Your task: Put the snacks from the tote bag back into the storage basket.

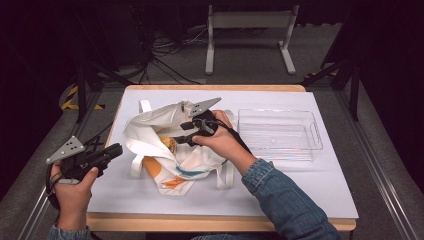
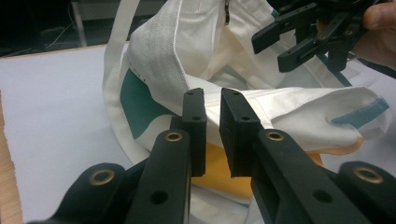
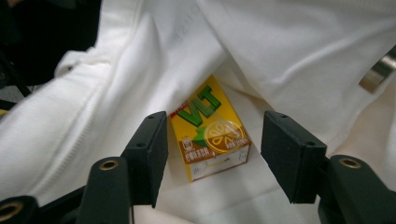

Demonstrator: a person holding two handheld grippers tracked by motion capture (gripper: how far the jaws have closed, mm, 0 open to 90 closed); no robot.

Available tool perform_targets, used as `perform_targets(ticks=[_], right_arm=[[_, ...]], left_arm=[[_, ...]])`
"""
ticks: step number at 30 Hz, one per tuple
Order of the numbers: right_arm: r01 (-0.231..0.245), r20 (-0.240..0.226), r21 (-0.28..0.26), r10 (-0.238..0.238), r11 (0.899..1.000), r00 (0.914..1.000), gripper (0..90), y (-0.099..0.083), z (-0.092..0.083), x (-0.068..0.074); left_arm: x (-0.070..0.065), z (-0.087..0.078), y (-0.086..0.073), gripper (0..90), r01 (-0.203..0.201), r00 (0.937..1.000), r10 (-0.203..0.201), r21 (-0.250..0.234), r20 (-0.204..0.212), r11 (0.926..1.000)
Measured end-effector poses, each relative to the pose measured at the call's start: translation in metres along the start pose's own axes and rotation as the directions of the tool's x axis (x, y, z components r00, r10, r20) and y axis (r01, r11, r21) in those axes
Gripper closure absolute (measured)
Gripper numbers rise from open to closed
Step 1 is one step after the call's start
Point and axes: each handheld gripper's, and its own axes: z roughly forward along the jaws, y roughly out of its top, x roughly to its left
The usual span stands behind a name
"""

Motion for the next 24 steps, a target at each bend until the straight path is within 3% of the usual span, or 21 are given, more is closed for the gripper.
perform_targets(ticks=[6, 11, 20, 24], right_arm=[[-0.001, 0.017, 0.055, 0.000, 0.999, 0.9999, 34.9, -0.004, 0.017, -0.007], [0.030, 0.052, 0.106, -0.035, 0.994, 0.9980, 29.4, -0.008, 0.034, -0.011], [0.059, 0.033, 0.117, -0.063, 0.991, 0.9975, 19.5, -0.009, 0.053, -0.008], [0.065, 0.034, 0.146, -0.071, 0.987, 0.9969, 13.4, -0.009, 0.064, -0.006]], left_arm=[[0.001, 0.001, -0.001, 80.3, -0.001, 1.0000, 0.001, 0.000, 0.003, 1.0000], [0.001, 0.003, -0.002, 80.3, 0.007, 1.0000, -0.007, 0.007, 0.004, 1.0000], [0.002, 0.003, -0.002, 80.3, 0.005, 1.0000, -0.005, 0.006, 0.004, 1.0000], [0.002, 0.003, -0.003, 80.3, 0.004, 1.0000, -0.004, 0.009, 0.004, 1.0000]])
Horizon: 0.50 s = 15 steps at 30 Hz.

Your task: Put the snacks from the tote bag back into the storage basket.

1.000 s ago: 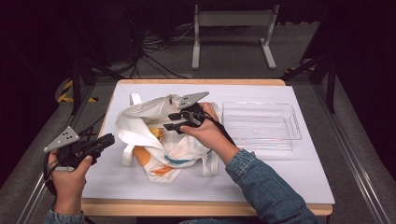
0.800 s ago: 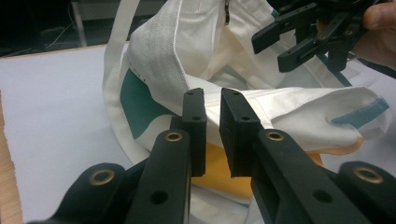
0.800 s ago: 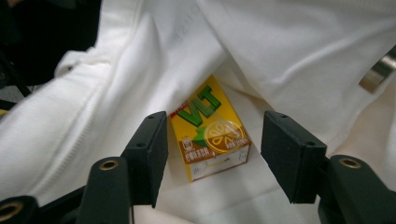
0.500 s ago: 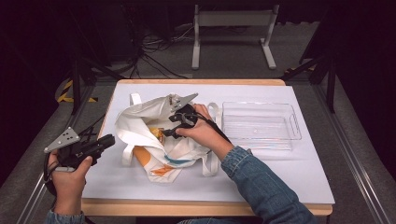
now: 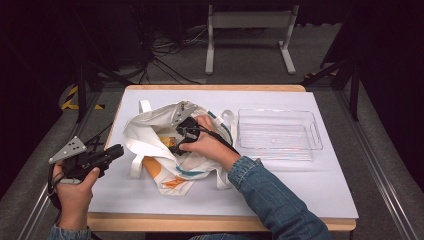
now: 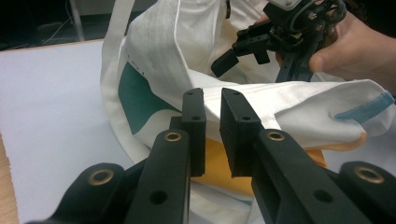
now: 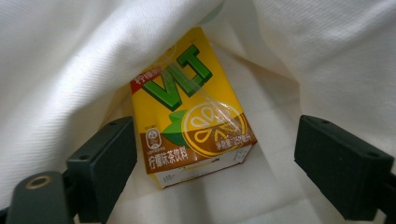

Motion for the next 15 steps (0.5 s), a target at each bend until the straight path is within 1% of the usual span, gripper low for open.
perform_targets(ticks=[1, 2, 4, 7, 8, 9, 15], right_arm=[[0.000, 0.000, 0.000, 0.000, 1.000, 1.0000, 13.4, 0.000, 0.000, 0.000], [0.000, -0.008, 0.016, 0.000, 1.000, 1.0000, 13.1, 0.001, 0.005, 0.000], [0.010, -0.010, 0.021, -0.009, 1.000, 0.9999, 13.2, 0.002, 0.009, -0.001], [0.003, -0.020, 0.022, -0.003, 1.000, 0.9998, 12.8, 0.003, 0.015, -0.002], [0.007, -0.026, 0.023, -0.006, 1.000, 0.9996, 12.8, 0.003, 0.017, -0.002], [0.009, -0.036, 0.036, -0.008, 0.999, 0.9993, 12.9, 0.004, 0.020, -0.001], [0.020, -0.053, 0.053, -0.017, 0.998, 0.9984, 12.8, 0.006, 0.027, 0.000]], left_arm=[[0.000, 0.000, 0.000, 80.3, 0.000, 1.0000, 0.000, 0.000, 0.000, 1.0000], [0.000, -0.001, 0.000, 80.3, -0.002, 1.0000, 0.002, 0.001, -0.002, 1.0000], [0.000, -0.001, -0.001, 80.1, -0.006, 1.0000, 0.006, 0.001, -0.005, 1.0000], [0.000, -0.003, -0.002, 80.1, 0.009, 0.9999, -0.009, -0.004, -0.010, 0.9999], [0.000, -0.004, -0.002, 80.1, 0.009, 0.9999, -0.009, -0.001, -0.012, 1.0000], [0.001, -0.004, -0.003, 80.2, 0.008, 0.9999, -0.008, 0.002, -0.014, 1.0000], [0.001, -0.005, -0.004, 80.2, 0.008, 0.9998, -0.008, 0.003, -0.018, 1.0000]])
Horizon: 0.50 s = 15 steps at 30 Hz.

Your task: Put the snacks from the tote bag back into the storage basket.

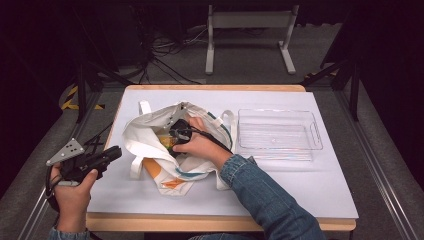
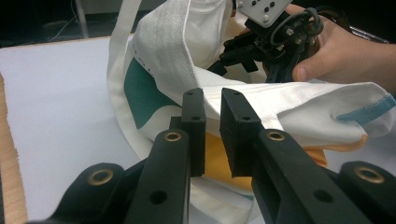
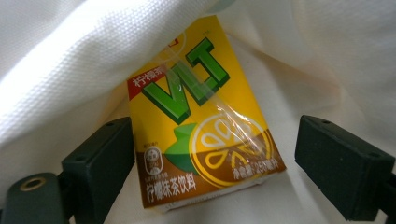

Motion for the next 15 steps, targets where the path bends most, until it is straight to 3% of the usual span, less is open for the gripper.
perform_targets(ticks=[5, 10, 15], right_arm=[[0.005, -0.025, 0.016, -0.004, 1.000, 0.9997, 11.8, 0.000, 0.008, -0.001], [0.032, -0.015, 0.051, -0.031, 0.998, 0.9994, 14.7, 0.000, 0.017, 0.002], [0.029, -0.032, 0.066, -0.027, 0.997, 0.9991, 17.5, 0.000, 0.021, 0.002]], left_arm=[[0.000, 0.000, 0.000, 80.2, 0.000, 1.0000, 0.000, 0.000, -0.001, 1.0000], [0.000, 0.001, 0.000, 80.3, 0.003, 1.0000, -0.003, 0.000, 0.001, 1.0000], [0.000, 0.001, 0.000, 80.3, 0.002, 1.0000, -0.002, 0.001, 0.002, 1.0000]])
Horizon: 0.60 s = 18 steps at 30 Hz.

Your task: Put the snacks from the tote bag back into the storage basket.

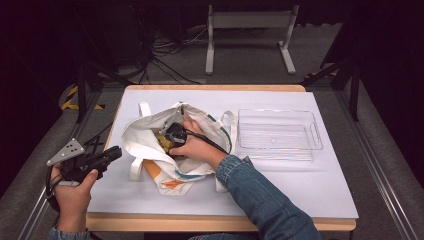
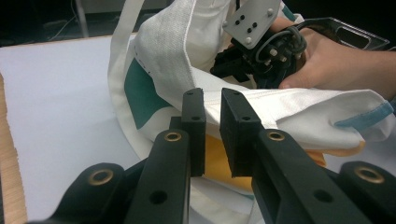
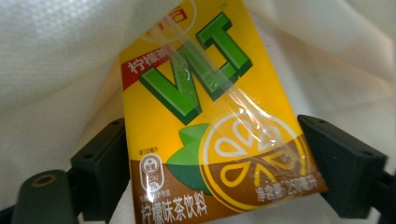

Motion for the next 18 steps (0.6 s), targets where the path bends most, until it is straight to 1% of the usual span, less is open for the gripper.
perform_targets(ticks=[1, 5, 9, 12, 15, 18], right_arm=[[0.004, -0.008, 0.008, -0.003, 1.000, 1.0000, 19.7, 0.0000, 0.0014, 0.0003], [0.010, -0.002, 0.018, -0.010, 1.000, 1.0000, 20.5, 0.0006, 0.0028, 0.0016], [0.021, 0.000, 0.023, -0.021, 1.000, 0.9998, 23.6, 0.0006, 0.0013, 0.0010], [0.029, -0.016, 0.030, -0.028, 0.999, 0.9995, 26.0, 0.0005, -0.0006, 0.0000], [0.030, -0.021, 0.034, -0.029, 0.999, 0.9994, 27.6, 0.0008, -0.0017, -0.0002], [0.028, -0.021, 0.041, -0.027, 0.999, 0.9994, 28.1, 0.0008, -0.0030, 0.0006]], left_arm=[[0.0000, 0.0001, 0.0000, 80.2, 0.001, 1.0000, -0.001, 0.001, 0.000, 1.0000], [-0.0001, 0.0009, -0.0003, 80.3, 0.005, 1.0000, -0.005, 0.001, 0.001, 1.0000], [0.0002, 0.0022, -0.0005, 80.3, 0.003, 1.0000, -0.003, -0.001, 0.004, 1.0000], [0.0004, 0.0033, 0.0000, 80.3, -0.002, 1.0000, 0.002, 0.001, 0.006, 1.0000], [0.0004, 0.0042, 0.0004, 80.3, 0.003, 1.0000, -0.003, 0.003, 0.009, 1.0000], [0.0011, 0.0055, 0.0012, 80.5, -0.004, 0.9999, 0.004, 0.002, 0.011, 1.0000]])
